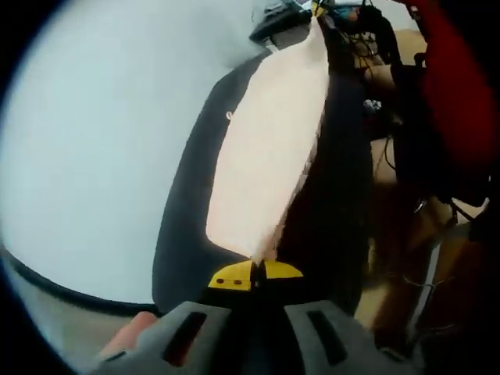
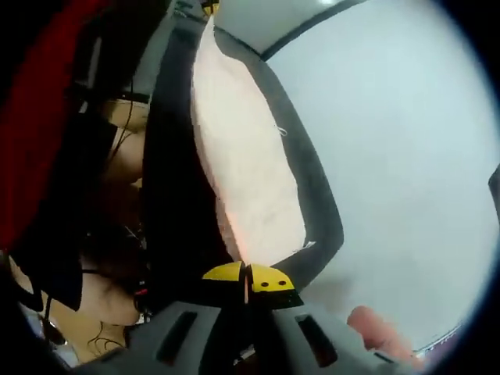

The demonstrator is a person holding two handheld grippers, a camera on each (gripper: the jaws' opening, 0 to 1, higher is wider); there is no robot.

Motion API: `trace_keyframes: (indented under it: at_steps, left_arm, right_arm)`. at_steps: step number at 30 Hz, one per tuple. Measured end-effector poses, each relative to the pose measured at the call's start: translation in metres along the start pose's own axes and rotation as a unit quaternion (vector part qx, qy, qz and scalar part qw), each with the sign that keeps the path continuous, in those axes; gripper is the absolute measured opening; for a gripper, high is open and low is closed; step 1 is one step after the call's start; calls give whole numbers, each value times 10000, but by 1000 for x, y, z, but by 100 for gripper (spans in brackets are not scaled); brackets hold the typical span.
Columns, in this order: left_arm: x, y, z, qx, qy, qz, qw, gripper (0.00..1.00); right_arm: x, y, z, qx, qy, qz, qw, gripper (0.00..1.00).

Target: Fold the towel on the table until its edges align and the towel forms a compact rectangular stack.

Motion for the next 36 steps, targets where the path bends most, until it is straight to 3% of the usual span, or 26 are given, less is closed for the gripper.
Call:
trace_keyframes:
  at_steps: [2,4,6,8,11,13,16,20,24,26,28,33,36]
  left_arm:
    - [15,18,0,116,258,-7,9996,0]
    - [26,27,1,58,282,-20,9996,0]
    - [48,46,-9,-331,201,-220,9990,0]
    - [71,60,-18,-591,149,-426,9972,0]
    - [106,70,-27,-788,146,-787,9937,0]
    - [122,70,-24,-777,205,-884,9928,0]
    - [157,86,-37,-864,301,-1068,9901,0]
    - [186,89,-45,-1032,448,-1304,9851,0]
    - [204,100,-45,-1193,425,-1191,9848,0]
    - [210,106,-43,-1261,387,-1096,9852,0]
    - [216,116,-42,-1303,352,-836,9873,0]
    - [229,129,-36,-1629,298,-462,9851,0]
    - [239,135,-33,-1680,224,-324,9850,0]
  right_arm:
    - [10,-23,1,336,45,-166,9993,0]
    - [23,-42,6,381,84,-273,9989,0]
    - [42,-58,7,516,337,-368,9974,0]
    - [62,-68,5,538,380,-279,9974,0]
    - [90,-75,1,672,566,-101,9961,0]
    - [111,-80,-3,711,654,-31,9953,0]
    - [140,-85,-6,741,763,91,9943,0]
    - [174,-95,-8,518,992,238,9934,0]
    - [200,-110,-12,464,1081,172,9929,0]
    - [206,-115,-12,640,1100,81,9918,0]
    - [215,-127,-16,736,1062,20,9916,0]
    - [236,-141,-18,727,1031,-183,9918,0]
    - [241,-138,-18,741,1145,-252,9903,0]
Point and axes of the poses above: the point that each gripper's makers call its tool centre point, and the gripper's own axes: x roughly forward along the fingers, y roughly to its left, z roughly out of its top, the point moved 8 cm from there along -x, roughly backward along the fingers, and after that the axes turned 2 degrees about -y, right-handed, at the moved point
